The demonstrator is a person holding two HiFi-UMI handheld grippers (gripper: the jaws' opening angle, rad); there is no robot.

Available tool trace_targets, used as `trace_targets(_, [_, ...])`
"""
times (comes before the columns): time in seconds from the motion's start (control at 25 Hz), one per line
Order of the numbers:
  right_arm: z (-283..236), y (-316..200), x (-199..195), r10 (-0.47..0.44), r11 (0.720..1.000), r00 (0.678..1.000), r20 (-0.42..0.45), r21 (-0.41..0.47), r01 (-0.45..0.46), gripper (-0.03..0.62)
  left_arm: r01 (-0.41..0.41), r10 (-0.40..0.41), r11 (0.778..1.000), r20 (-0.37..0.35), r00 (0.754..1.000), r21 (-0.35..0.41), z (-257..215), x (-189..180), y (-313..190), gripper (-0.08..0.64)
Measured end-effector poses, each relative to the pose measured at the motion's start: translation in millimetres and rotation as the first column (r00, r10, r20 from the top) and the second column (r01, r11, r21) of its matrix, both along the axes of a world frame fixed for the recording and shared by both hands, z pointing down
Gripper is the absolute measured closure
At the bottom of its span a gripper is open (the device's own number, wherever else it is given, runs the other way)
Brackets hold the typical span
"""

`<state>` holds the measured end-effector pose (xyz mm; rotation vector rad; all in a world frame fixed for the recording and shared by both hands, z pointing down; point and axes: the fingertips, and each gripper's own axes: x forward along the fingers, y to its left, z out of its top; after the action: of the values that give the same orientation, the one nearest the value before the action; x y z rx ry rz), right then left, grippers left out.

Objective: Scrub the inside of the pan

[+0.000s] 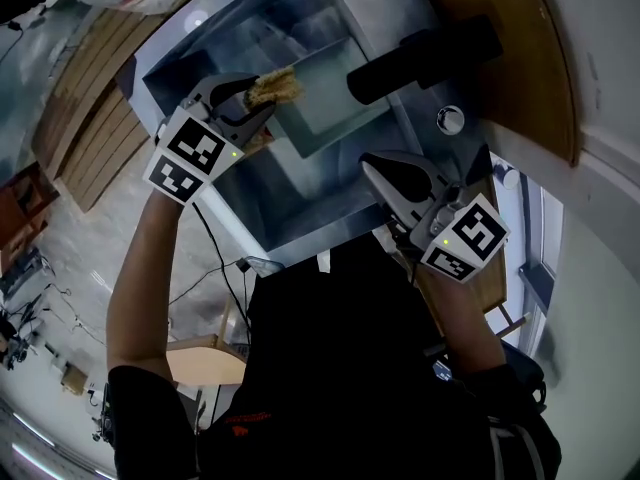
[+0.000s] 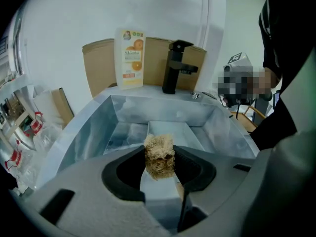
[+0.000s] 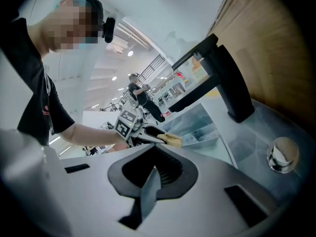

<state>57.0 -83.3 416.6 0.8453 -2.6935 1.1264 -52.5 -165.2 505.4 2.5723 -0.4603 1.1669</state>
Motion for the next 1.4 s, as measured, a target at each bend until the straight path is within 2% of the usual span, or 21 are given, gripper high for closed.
trace_targets(0.48, [17.2,7.1,4.3,0.005,0.999,1.0,0.006,-0.035,-0.005,0.588,-0.075,0.081,0.996,0.123,0.989,-0.054,38.0,-0.2,5.0,0.385])
trace_targets(0.88, [17.3,8.3,8.0,0.01,0.999,1.0,0.016,-0.039,-0.009,0.588,-0.062,0.087,0.993,0.252,0.964,-0.104,47.4,2.6,0.1,0.387])
trace_targets(1.12, [16.4,7.9,14.2,0.015,0.999,1.0,0.02,-0.042,-0.014,0.588,-0.05,0.089,0.988,0.27,0.959,-0.149,53.3,5.3,0.1,0.387])
trace_targets(1.4, [14.6,7.3,24.5,0.028,0.999,0.999,0.02,-0.048,-0.027,0.588,-0.078,0.113,0.986,0.249,0.962,-0.144,58.7,31.2,-3.8,0.387])
